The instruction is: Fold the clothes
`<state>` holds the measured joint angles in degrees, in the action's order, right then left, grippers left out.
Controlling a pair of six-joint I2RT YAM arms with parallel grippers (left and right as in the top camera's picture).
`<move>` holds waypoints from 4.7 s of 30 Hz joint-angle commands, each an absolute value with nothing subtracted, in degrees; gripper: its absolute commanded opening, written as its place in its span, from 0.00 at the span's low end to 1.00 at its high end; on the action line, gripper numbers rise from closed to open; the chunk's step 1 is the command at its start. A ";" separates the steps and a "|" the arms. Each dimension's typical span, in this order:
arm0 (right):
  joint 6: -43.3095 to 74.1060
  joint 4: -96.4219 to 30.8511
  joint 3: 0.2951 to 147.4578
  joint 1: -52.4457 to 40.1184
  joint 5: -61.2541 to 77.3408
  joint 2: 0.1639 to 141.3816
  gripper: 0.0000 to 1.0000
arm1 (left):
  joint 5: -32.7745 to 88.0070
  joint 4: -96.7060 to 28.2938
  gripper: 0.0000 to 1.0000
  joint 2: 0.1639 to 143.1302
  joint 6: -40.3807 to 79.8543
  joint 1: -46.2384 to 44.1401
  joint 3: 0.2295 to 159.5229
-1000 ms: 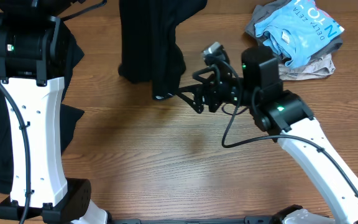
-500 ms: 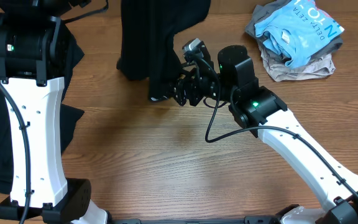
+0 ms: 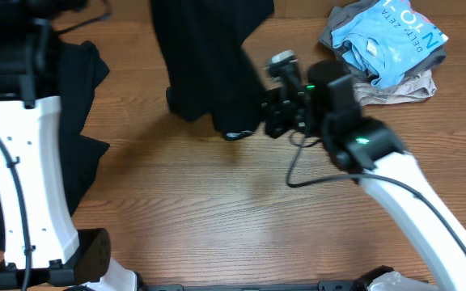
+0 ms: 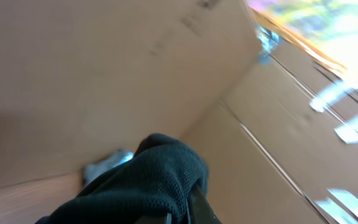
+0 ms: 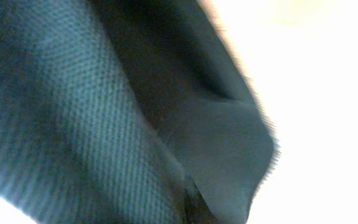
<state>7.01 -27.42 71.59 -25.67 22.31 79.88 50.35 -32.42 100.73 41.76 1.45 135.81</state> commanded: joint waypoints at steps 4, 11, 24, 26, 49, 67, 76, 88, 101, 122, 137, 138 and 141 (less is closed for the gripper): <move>7.46 -46.02 83.92 -20.18 9.93 68.75 0.04 | 52.12 -35.92 0.04 98.63 37.54 10.79 137.53; 7.51 -66.00 96.92 -18.13 6.63 65.89 0.04 | 57.84 -43.79 0.04 94.08 26.83 11.55 137.53; 7.75 -91.92 119.20 -18.13 4.49 65.84 0.04 | 27.59 -70.37 0.04 73.10 7.16 11.55 137.53; 7.73 -93.30 121.54 -18.13 4.45 65.84 0.04 | 23.79 -72.66 0.04 71.46 7.01 11.55 137.53; 5.76 -88.49 122.61 -18.00 1.52 92.99 0.04 | 11.55 -74.50 0.04 91.83 2.70 8.99 121.38; 5.85 -48.88 122.21 -12.60 1.10 125.64 0.04 | 0.36 -39.38 0.08 119.28 3.97 -0.40 111.48; 6.02 -48.58 125.12 -11.49 0.73 124.03 1.00 | -3.75 -37.58 1.00 119.63 4.75 -0.40 114.65; 3.46 -83.59 132.66 -11.44 9.76 104.88 1.00 | -0.16 -64.62 1.00 99.96 10.33 -1.91 121.56; 15.38 -97.06 127.90 -11.62 9.98 94.28 1.00 | -3.64 -87.07 1.00 88.60 17.10 -4.91 120.86; 22.52 -66.85 69.65 -26.76 8.64 91.96 0.94 | -5.96 -74.22 1.00 87.20 25.36 -5.41 74.39; 23.16 -47.31 51.27 -33.17 13.17 92.05 0.62 | -7.01 -59.94 1.00 87.20 27.03 -5.61 59.09; 23.55 -46.72 50.78 -33.41 13.13 92.05 0.59 | -7.01 -59.33 1.00 87.20 27.03 -5.61 59.09; 24.69 -43.66 48.80 -33.93 13.15 92.58 0.46 | -7.07 -57.56 1.00 87.20 26.83 -5.56 59.09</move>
